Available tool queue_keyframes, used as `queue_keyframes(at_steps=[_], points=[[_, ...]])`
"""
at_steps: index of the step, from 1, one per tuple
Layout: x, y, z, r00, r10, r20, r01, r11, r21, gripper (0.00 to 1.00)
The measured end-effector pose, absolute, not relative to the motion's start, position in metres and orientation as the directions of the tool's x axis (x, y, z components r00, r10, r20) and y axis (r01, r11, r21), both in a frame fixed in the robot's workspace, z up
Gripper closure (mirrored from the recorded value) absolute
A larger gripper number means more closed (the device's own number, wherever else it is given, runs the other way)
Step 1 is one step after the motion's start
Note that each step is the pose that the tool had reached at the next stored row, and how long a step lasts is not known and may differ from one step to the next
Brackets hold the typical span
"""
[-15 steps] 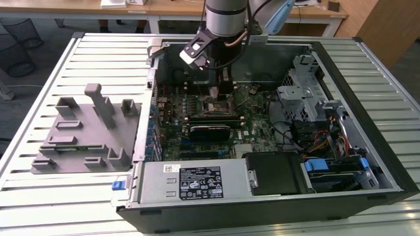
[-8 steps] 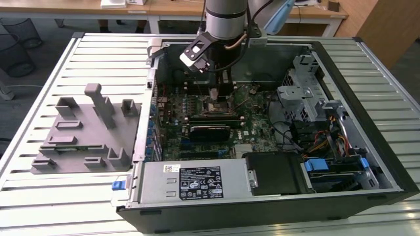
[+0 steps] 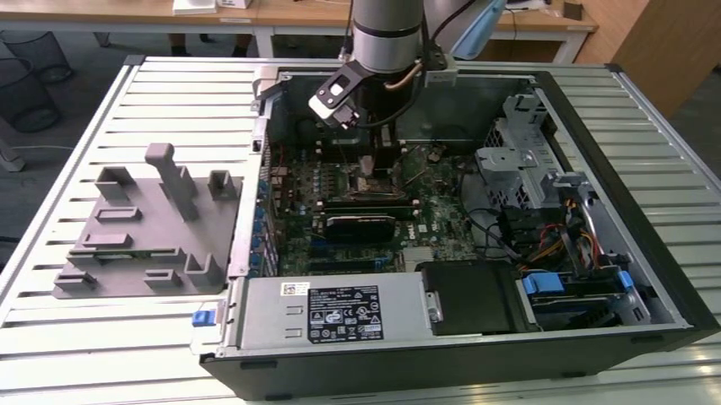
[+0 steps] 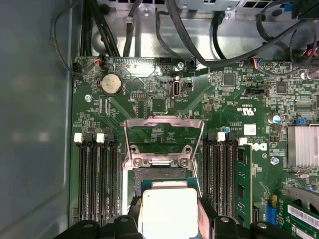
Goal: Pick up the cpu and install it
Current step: 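Place the cpu into insertion slot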
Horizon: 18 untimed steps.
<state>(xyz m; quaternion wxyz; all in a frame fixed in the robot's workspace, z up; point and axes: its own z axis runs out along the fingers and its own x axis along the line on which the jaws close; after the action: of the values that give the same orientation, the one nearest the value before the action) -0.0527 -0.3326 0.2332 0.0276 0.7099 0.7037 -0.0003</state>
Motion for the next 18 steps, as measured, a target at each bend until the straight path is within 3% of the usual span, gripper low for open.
queue_keyframes(at_steps=[18], points=[[-0.053,-0.333,0.211,0.017,0.999,-0.035,0.999,-0.015,0.039,0.47]])
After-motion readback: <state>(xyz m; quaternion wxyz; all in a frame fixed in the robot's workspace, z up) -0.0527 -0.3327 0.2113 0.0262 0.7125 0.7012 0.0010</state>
